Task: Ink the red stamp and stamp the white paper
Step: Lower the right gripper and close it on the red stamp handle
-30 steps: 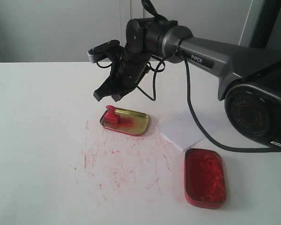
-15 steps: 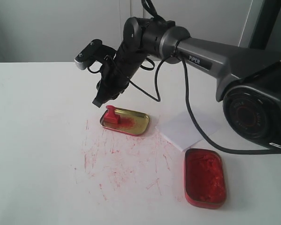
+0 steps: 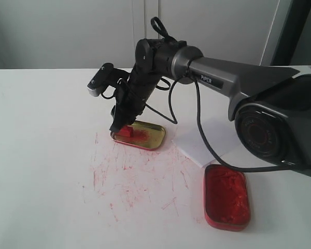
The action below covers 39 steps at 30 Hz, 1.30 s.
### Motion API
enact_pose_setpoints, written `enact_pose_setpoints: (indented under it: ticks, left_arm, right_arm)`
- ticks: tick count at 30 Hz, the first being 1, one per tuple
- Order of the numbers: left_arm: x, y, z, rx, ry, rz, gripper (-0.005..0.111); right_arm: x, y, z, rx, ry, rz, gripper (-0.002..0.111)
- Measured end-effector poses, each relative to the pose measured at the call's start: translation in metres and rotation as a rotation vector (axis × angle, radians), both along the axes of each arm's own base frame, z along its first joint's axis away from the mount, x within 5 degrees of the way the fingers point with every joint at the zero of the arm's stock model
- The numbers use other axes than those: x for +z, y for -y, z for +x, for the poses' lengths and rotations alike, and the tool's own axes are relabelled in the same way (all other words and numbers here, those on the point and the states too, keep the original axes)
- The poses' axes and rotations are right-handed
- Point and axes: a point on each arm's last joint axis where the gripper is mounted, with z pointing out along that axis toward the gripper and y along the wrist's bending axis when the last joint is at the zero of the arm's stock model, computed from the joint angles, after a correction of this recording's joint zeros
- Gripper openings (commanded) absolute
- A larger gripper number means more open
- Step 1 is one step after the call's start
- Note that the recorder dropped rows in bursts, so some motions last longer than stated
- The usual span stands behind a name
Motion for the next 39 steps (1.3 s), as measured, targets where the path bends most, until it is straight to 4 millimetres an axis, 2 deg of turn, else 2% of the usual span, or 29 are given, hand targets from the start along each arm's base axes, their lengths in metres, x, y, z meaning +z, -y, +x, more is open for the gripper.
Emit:
enact_pose_setpoints:
  ticks: [23, 28, 33, 39]
  left_arm:
    - [0.0, 0.0, 0.0, 0.0, 0.0, 0.0, 0.0]
    - [0.0, 0.0, 0.0, 0.0, 0.0, 0.0, 0.0]
    - [0.0, 0.0, 0.0, 0.0, 0.0, 0.0, 0.0]
    - [0.0, 0.0, 0.0, 0.0, 0.0, 0.0, 0.0]
  right_arm:
    - [-0.008, 0.0, 0.003, -0.011, 0.018, -0.008, 0.038]
    - [-0.018, 0.0, 0.004, -0.024, -0.003, -0.015, 0.038]
    - [-0.019, 0.0, 0.004, -0.025, -0.006, -0.016, 0.038]
    - [-0.019, 0.0, 0.004, -0.025, -0.007, -0.017, 0.02]
